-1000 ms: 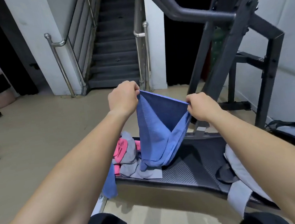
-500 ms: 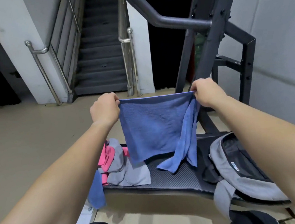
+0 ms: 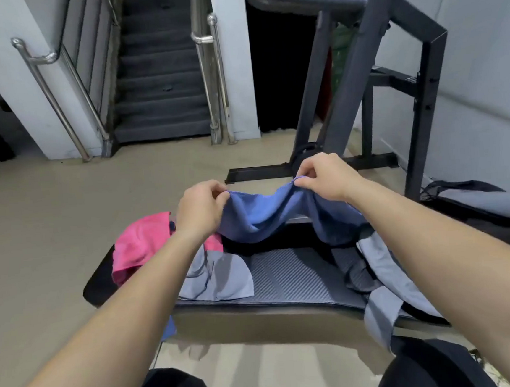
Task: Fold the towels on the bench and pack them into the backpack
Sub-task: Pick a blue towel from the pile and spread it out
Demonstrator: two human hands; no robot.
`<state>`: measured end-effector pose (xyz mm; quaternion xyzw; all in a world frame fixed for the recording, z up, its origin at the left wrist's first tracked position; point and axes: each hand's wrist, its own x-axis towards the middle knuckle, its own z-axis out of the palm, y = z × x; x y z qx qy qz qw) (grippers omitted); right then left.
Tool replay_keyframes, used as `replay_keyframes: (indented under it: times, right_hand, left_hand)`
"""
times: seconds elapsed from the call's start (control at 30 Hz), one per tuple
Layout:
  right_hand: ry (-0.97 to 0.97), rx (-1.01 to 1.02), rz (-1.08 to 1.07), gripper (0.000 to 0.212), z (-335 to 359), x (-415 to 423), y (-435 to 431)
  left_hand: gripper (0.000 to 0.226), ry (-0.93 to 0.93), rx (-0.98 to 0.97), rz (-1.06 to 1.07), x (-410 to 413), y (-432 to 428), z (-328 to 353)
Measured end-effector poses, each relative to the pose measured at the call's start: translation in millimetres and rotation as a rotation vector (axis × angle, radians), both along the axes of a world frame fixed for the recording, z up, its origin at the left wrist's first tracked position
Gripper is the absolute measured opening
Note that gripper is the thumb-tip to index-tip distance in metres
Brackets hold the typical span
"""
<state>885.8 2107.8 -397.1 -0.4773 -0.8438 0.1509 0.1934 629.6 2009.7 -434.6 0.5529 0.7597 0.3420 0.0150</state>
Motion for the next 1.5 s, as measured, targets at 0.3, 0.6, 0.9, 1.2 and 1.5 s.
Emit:
replay_keyframes:
  times: [0.3,0.6,0.9,1.2,1.5]
  right_hand:
    - [0.205,-0.25,0.104,0.021,-105,-25,-19]
    - [0.342,-0.163,-0.004,0.004,-168,-19,-29]
    - [0.215,-0.086,-0.066,0.01,-164,22,-2]
    - [0.06,-0.124,-0.065,0.022,-167,28,-6]
    - [0.158,-0.086,0.202,0.011,-156,-15,-33]
  left_hand:
    - [0.048,-0.374,-0.164,-0.383,53,9,-102]
    - [0.003,-0.286,-0.116,-0.185,50,18,-122]
    - [0.009,-0.124,-0.069,-0.018,9,10,-118]
    - [0.025,-0.159,-0.058,-0.031,20,1,-122]
    - [0.009,-0.072,-0.204,-0.354,73,5,-126]
